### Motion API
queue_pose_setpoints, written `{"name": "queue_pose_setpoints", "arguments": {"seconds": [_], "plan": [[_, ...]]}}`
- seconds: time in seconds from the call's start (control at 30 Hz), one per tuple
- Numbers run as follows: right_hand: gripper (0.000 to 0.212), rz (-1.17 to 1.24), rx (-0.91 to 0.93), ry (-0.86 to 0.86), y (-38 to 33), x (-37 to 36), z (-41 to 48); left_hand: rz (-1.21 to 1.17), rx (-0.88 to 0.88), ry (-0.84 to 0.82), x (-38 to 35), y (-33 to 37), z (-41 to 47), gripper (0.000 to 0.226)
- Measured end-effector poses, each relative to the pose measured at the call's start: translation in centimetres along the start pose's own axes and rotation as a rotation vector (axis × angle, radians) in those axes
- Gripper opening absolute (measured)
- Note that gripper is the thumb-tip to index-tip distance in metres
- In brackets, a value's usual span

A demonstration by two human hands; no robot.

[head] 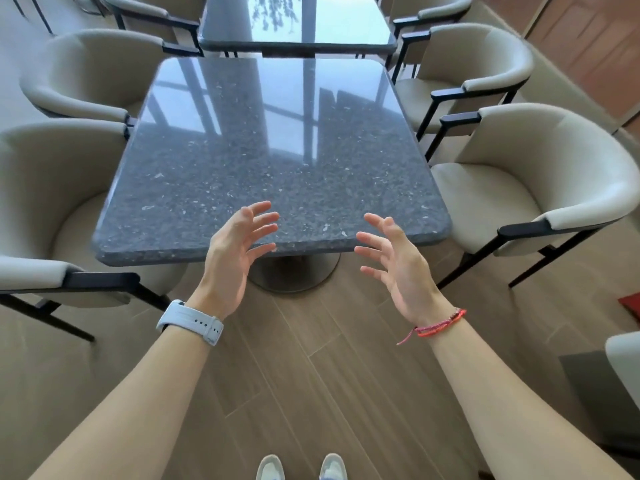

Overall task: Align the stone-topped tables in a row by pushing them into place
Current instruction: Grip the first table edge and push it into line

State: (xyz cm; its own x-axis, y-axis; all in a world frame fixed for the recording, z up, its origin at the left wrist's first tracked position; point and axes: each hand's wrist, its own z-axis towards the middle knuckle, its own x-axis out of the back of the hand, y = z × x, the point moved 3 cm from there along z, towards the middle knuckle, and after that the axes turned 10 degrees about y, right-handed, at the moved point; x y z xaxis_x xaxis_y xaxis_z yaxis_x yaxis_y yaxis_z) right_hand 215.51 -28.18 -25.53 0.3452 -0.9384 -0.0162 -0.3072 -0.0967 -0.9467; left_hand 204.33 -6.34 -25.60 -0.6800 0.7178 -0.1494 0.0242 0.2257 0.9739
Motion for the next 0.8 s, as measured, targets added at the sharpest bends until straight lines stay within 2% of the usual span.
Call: {"name": "queue_pose_setpoints", "arguments": {"seconds": [0.1,0.23,0.33,0.4,0.57,0.7,0.8], "plan": [[0.063,-0.141,0.044,0.006,1.7,-0.9,2.2,0.129,-0.057,0.046,0.1,-2.1,2.4,0.038],[0.051,-0.46,0.199,0.055,5.6,-1.5,6.5,0.353,-0.145,0.03,-0.2,-6.4,5.6,0.04],[0.05,-0.693,0.339,0.097,8.2,-2.4,10.0,0.623,-0.231,0.027,-0.7,-10.0,8.6,0.035],[0.052,-0.778,0.384,0.074,9.7,-2.9,12.3,0.774,-0.26,0.032,-0.9,-12.0,10.6,0.04],[0.056,-0.924,0.392,0.026,12.7,-3.4,16.5,0.956,-0.247,0.06,0.5,-15.4,14.5,0.062],[0.061,-1.087,0.492,0.147,13.7,-4.0,19.1,1.095,-0.319,0.06,1.4,-16.5,16.6,0.071],[0.064,-1.164,0.537,0.249,13.8,-4.7,21.2,1.226,-0.396,0.062,0.5,-17.6,18.0,0.068]]}}
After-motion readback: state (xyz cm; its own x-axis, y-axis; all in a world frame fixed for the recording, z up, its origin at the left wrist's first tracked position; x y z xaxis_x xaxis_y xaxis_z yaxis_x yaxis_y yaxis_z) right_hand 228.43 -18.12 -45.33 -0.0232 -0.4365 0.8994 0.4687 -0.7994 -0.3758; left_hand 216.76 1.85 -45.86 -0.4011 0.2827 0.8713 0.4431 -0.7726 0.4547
